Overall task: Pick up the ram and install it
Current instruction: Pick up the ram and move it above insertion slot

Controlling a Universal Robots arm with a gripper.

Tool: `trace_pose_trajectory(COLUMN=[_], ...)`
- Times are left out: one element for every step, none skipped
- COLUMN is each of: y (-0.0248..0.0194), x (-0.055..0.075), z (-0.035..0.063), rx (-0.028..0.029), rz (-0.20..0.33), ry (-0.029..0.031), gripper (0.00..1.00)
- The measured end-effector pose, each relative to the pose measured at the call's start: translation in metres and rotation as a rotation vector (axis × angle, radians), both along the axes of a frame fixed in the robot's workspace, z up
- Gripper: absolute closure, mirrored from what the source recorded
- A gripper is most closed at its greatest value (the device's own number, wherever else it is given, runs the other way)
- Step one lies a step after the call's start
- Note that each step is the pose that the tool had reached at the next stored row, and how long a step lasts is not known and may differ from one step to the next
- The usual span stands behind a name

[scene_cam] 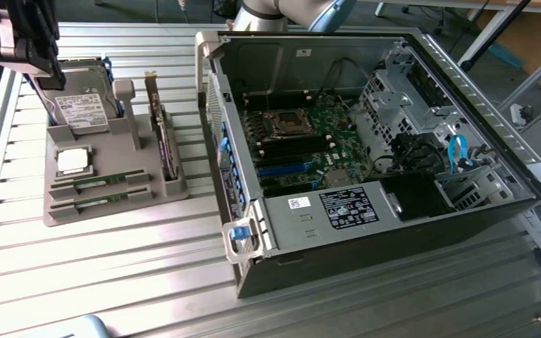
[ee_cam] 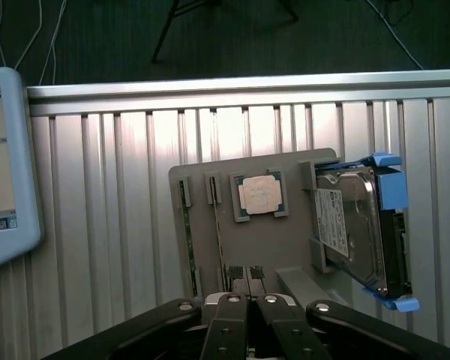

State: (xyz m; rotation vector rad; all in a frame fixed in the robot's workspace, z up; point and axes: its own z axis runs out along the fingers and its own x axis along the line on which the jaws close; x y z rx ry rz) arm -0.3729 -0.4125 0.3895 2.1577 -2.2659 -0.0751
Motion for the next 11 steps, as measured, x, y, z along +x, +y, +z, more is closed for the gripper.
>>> trace_pose_trajectory(y=[0.0, 0.0, 0.0, 0.0, 0.0, 0.0, -0.0001, -0.0001, -0.0001, -0.0001, 0.0], x=[0.0, -0.0001, -0.0001, -0.0001, -0.0002, -0.0002, -0.0002, -0.0002, -0.0003, -0.0003, -0.0002], z=[0.0001, 0.0001, 0.0, 0.0, 0.0, 0.0, 0.0, 0.0, 0.0, 0.0, 0.0], rx=[-0.0001, -0.0001, 0.0, 0.0, 0.0, 0.0, 0.0, 0.0, 0.0001, 0.0, 0.0], rz=[0.0, 0.0, 0.0, 0.0, 0.001, 0.001, 0.001, 0.001, 0.002, 0.002, 0.002], ry=[-0.0015, -0.0034, -0.0058, -0.0081, -0.0106, -0.0132, -0.0159, -0.0186, -0.0213, -0.0245, -0.0262], gripper=[0.9, 0.9, 0.9, 0.9, 0.9, 0.9, 0.9, 0.9, 0.9, 0.9, 0.9])
